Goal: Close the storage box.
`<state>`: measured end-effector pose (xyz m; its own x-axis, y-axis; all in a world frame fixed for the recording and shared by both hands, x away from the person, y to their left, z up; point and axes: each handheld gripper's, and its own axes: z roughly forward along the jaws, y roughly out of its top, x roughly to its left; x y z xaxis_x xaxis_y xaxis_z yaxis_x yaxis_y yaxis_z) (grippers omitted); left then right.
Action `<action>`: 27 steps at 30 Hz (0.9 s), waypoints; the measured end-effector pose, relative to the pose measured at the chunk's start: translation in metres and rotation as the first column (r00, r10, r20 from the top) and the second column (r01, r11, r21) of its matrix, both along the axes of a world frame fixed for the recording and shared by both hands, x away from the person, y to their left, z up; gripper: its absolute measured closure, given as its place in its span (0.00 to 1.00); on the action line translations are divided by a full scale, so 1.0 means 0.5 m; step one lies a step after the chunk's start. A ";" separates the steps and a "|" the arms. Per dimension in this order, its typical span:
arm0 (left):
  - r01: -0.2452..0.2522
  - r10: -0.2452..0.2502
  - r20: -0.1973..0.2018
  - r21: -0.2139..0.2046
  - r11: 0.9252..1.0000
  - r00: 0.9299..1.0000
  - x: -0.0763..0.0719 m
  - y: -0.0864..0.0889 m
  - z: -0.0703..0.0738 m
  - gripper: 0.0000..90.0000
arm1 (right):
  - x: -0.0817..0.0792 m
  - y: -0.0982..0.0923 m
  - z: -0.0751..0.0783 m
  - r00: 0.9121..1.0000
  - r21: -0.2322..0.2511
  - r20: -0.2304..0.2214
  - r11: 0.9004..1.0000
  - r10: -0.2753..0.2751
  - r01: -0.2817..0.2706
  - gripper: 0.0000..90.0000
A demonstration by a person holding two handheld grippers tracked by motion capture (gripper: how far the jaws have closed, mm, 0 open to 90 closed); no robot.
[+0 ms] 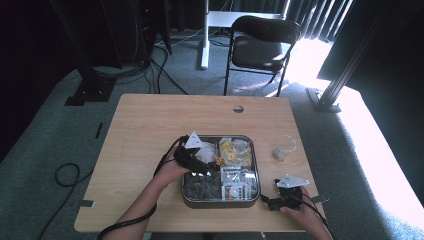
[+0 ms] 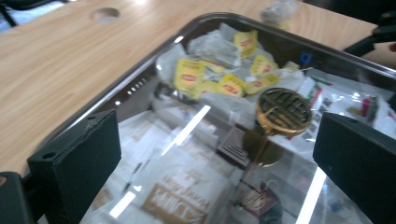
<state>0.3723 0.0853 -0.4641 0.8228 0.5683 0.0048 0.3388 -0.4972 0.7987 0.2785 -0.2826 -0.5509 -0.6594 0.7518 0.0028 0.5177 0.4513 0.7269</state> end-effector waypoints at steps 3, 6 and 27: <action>-0.021 0.021 -0.001 -0.013 1.000 1.000 -0.001 0.014 0.001 0.01 | 0.000 0.000 0.000 1.000 0.000 0.000 1.000 0.000 0.000 0.15; -0.041 0.041 0.003 -0.015 0.999 0.999 -0.001 0.030 0.002 0.01 | 0.000 0.000 0.000 1.000 0.000 0.000 1.000 0.000 0.000 0.15; -0.192 0.193 0.019 -0.037 0.981 0.981 -0.012 0.153 -0.012 0.01 | 0.000 0.000 0.000 1.000 0.000 0.000 1.000 0.000 0.000 0.15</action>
<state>0.3665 0.1618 -0.4700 0.6977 0.7164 -0.0009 0.4076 -0.3960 0.8228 0.2785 -0.2826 -0.5509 -0.6593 0.7519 0.0028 0.5176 0.4512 0.7270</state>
